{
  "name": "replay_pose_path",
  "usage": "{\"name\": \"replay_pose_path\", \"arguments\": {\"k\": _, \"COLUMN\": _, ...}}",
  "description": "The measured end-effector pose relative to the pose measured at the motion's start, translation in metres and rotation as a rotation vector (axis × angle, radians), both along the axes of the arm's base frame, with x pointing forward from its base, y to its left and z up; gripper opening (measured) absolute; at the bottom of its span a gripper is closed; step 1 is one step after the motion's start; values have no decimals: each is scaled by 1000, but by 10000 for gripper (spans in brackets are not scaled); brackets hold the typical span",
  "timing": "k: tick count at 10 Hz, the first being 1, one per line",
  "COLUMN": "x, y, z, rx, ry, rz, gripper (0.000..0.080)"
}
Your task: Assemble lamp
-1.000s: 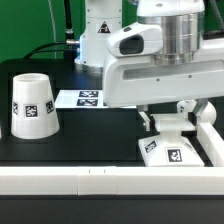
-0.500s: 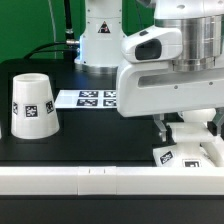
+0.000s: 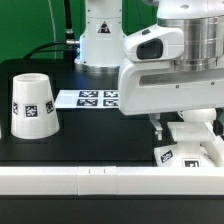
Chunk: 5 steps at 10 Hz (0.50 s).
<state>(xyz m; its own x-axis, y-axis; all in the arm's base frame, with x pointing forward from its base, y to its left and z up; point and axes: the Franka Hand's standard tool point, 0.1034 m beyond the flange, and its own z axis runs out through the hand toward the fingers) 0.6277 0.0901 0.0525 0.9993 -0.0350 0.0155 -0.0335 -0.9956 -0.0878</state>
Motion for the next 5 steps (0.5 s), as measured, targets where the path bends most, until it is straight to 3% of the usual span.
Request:
{"name": "replay_pose_path", "arguments": {"k": 2, "x": -3, "y": -1, "z": 1, "rx": -1, "ry": -4, "rz": 0, "gripper": 695}}
{"name": "replay_pose_path", "arguments": {"k": 3, "x": -16, "y": -2, "z": 6, "rx": -4, "ry": -4, "rz": -22, "gripper": 698}}
{"name": "replay_pose_path", "arguments": {"k": 5, "x": -48, "y": 13, "z": 19, "rx": -10, "ry": 7, "rz": -65, "gripper": 698}}
